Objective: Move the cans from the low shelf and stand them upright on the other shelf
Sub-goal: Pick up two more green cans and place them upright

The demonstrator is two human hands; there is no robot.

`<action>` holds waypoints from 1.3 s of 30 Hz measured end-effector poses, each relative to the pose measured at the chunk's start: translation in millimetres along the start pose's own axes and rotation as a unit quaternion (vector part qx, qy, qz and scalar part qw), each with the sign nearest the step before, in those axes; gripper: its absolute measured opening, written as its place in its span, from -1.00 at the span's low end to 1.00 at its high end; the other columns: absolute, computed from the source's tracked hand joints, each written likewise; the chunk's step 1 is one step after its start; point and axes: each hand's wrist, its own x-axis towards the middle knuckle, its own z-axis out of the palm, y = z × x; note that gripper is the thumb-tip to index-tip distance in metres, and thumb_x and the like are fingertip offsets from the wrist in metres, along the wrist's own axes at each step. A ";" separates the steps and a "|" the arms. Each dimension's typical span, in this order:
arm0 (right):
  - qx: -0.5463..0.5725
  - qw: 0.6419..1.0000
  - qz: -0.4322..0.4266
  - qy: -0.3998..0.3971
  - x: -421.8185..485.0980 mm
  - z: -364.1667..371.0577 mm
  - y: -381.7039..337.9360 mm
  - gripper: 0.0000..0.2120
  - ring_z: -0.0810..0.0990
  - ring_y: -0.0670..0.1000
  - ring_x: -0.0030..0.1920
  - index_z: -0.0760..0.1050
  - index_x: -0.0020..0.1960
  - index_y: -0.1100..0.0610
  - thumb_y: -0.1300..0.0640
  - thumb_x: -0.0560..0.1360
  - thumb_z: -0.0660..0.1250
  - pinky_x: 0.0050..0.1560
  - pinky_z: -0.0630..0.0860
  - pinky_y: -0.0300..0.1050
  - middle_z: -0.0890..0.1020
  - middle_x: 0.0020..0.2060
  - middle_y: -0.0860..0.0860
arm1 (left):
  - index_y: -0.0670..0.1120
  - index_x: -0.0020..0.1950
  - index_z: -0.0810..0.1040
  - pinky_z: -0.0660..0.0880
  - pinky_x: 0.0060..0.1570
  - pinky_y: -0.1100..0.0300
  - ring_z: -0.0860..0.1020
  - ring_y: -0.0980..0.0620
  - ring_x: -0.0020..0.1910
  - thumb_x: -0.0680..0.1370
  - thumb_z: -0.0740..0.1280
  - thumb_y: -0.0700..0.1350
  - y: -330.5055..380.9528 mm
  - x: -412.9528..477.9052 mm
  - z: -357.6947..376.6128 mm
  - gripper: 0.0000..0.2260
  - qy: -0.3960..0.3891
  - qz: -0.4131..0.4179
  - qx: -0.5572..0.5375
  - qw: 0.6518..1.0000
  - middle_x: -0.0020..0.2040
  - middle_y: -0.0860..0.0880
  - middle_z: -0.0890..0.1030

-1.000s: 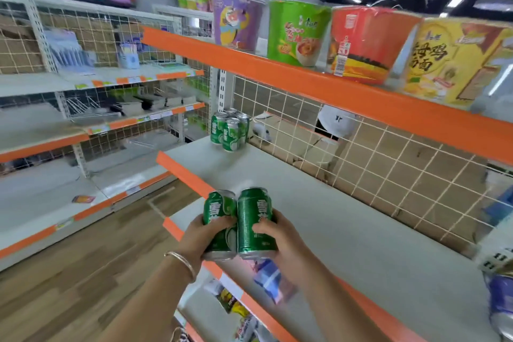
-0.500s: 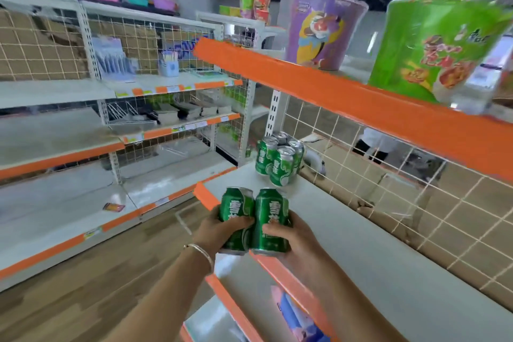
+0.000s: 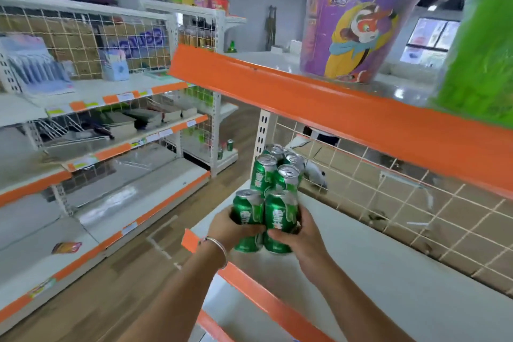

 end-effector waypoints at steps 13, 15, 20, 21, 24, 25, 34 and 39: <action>-0.098 0.982 -0.115 0.111 37.1 27.7 23.6 -0.17 0.57 -0.10 0.21 0.32 0.38 0.05 -0.12 0.20 0.57 0.07 0.54 -0.20 0.58 0.20 -0.12 | -0.06 0.37 0.32 0.45 -0.24 0.55 0.56 0.16 0.06 0.32 0.51 -0.32 -3.8 81.2 -23.1 -0.31 -0.180 0.130 0.065 0.973 0.12 0.04 0.57; -0.122 0.976 -0.126 0.129 42.9 31.4 27.6 -0.21 0.56 -0.10 0.21 0.30 0.39 0.15 0.04 0.26 0.57 0.10 0.52 -0.21 0.58 0.20 -0.13 | -0.07 0.44 0.20 0.49 -0.26 0.50 0.53 0.11 0.10 0.34 0.49 -0.32 -1.2 89.7 -23.3 -0.24 -0.196 0.130 0.078 0.969 0.19 -0.01 0.53; -0.145 0.970 -0.126 0.148 46.5 35.5 32.0 -0.26 0.58 -0.16 0.16 0.31 0.35 0.08 0.06 0.25 0.52 0.03 0.49 -0.35 0.59 0.16 -0.21 | -0.02 0.41 0.13 0.51 -0.37 0.43 0.51 0.14 -0.04 0.35 0.48 -0.31 8.2 102.3 -16.6 -0.24 -0.199 0.122 0.078 0.969 0.12 -0.01 0.50; -0.140 0.971 -0.127 0.149 46.8 35.1 32.3 -0.26 0.58 -0.17 0.16 0.31 0.35 0.06 0.04 0.23 0.51 0.04 0.48 -0.37 0.59 0.16 -0.22 | -0.02 0.38 0.15 0.52 -0.37 0.41 0.51 0.16 -0.06 0.34 0.48 -0.31 8.4 103.2 -14.3 -0.25 -0.194 0.121 0.072 0.971 0.11 -0.01 0.50; -0.140 0.969 -0.125 0.160 49.8 33.9 35.1 -0.28 0.56 -0.20 0.16 0.31 0.33 0.05 0.24 0.24 0.52 0.05 0.46 -0.40 0.58 0.17 -0.24 | 0.05 0.31 0.15 0.54 -0.32 0.33 0.51 0.14 -0.06 0.34 0.47 -0.34 1.5 104.6 -8.7 -0.28 -0.178 0.120 0.061 0.975 0.08 0.00 0.49; -0.149 0.968 -0.125 0.160 49.8 33.5 36.7 -0.27 0.56 -0.19 0.18 0.30 0.34 0.05 0.32 0.25 0.50 0.06 0.46 -0.39 0.58 0.18 -0.23 | 0.07 0.30 0.15 0.52 -0.29 0.33 0.51 0.15 -0.06 0.34 0.46 -0.35 0.2 103.9 -8.6 -0.29 -0.177 0.124 0.061 0.974 0.05 0.02 0.49; -0.183 0.967 -0.077 0.163 39.0 36.9 32.7 -0.21 0.50 -0.14 0.28 0.23 0.37 -0.04 0.15 0.26 0.57 0.20 0.47 -0.24 0.51 0.27 -0.05 | -0.18 0.51 -0.03 0.14 0.41 0.03 0.13 -0.14 0.47 0.31 0.54 -0.13 -12.7 54.1 9.0 -0.03 -0.022 0.089 0.100 0.991 0.48 -0.20 0.16; -0.190 0.950 0.013 0.246 6.2 28.0 36.0 0.11 0.11 -0.03 0.51 -0.07 0.55 0.08 -0.15 0.23 0.51 0.49 0.17 0.00 0.13 0.51 -0.02 | -0.23 0.35 0.31 0.28 0.31 -0.11 0.29 -0.21 0.27 0.32 0.51 -0.24 -6.3 -6.9 37.1 -0.34 0.031 0.130 0.015 0.991 0.21 -0.20 0.35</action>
